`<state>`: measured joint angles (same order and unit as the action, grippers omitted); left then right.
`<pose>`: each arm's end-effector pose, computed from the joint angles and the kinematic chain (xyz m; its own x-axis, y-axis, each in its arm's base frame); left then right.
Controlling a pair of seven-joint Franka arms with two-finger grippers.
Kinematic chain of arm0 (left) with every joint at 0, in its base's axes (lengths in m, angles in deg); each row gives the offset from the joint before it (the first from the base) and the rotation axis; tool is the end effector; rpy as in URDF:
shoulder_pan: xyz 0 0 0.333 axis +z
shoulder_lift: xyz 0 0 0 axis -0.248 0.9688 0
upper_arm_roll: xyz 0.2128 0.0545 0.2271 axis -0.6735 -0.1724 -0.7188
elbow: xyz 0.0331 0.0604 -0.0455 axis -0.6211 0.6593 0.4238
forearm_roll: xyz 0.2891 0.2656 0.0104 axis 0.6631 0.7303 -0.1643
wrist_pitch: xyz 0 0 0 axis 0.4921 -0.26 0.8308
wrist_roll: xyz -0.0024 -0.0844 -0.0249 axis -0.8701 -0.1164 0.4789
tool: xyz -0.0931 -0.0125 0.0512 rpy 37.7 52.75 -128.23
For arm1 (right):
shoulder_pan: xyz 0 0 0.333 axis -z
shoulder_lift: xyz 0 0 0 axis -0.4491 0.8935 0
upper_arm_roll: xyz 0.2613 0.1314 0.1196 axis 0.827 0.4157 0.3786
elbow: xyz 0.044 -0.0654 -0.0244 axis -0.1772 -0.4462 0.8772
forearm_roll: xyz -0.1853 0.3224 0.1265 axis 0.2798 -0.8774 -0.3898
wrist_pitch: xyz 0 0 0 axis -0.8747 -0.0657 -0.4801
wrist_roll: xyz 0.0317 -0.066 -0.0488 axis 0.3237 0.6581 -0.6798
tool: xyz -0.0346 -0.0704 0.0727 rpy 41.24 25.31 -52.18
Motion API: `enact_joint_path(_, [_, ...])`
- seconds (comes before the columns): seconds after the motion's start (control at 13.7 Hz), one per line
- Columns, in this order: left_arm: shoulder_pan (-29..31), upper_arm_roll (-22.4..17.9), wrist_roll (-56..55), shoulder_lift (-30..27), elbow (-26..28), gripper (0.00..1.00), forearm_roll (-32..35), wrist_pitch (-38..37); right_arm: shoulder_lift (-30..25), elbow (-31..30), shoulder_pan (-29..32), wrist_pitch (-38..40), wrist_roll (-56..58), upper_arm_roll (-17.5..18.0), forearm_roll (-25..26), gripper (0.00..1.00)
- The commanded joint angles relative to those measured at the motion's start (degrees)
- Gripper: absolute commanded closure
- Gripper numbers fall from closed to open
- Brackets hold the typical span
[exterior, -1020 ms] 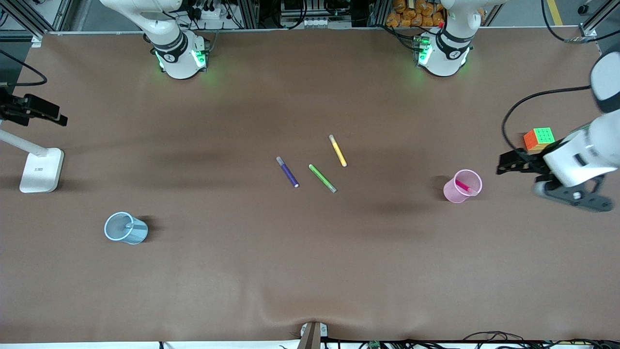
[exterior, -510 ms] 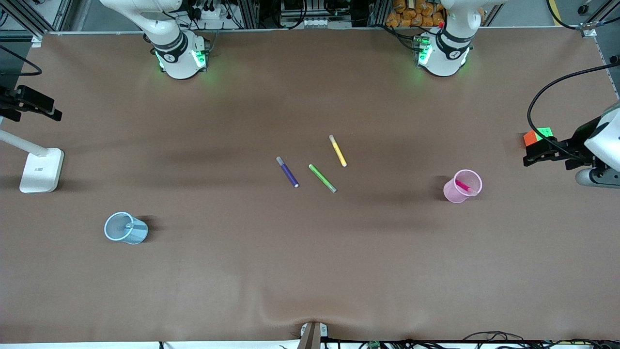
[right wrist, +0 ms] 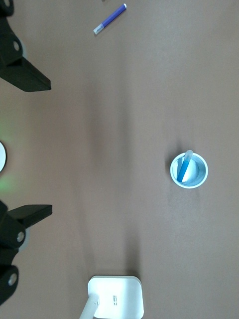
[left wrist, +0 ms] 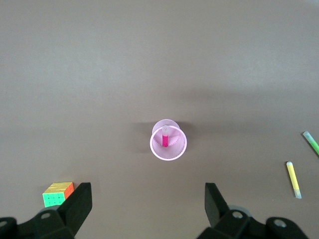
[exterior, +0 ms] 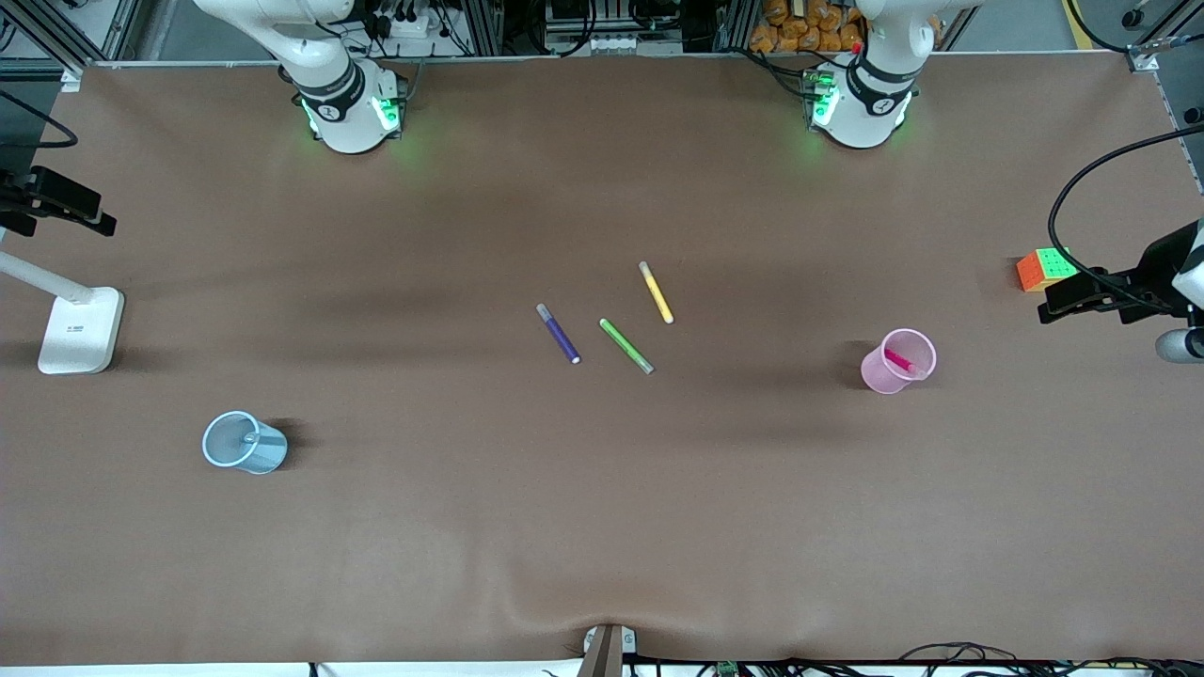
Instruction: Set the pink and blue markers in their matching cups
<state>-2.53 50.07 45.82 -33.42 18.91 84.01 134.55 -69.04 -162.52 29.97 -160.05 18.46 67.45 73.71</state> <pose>0.6133 0.0072 0.5891 1.0000 -0.0021 0.0012 -0.0021 -0.9998 0.0191 0.5310 -0.0623 0.6359 0.9965 -0.0327 -0.0770 -0.0369 -0.9979 -0.0535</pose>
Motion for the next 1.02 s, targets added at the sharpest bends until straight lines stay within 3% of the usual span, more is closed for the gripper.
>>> enact_joint_path(0.0, [0.12,0.32,-2.75,-1.67,0.3,0.0,0.22,-0.85,0.14,0.6,0.06,-0.01,-0.87,0.17,0.74,0.0])
enact_joint_path(0.51, [-0.05,0.67,-3.46,-1.66,0.39,0.0,0.31,-4.62,0.14,0.6,0.06,-0.01,-0.87,0.17,0.74,0.0])
enact_joint_path(0.95, [-0.23,3.49,-14.78,-2.98,0.74,0.0,1.01,-10.16,0.14,0.6,0.15,-0.01,-0.87,0.17,0.74,0.0])
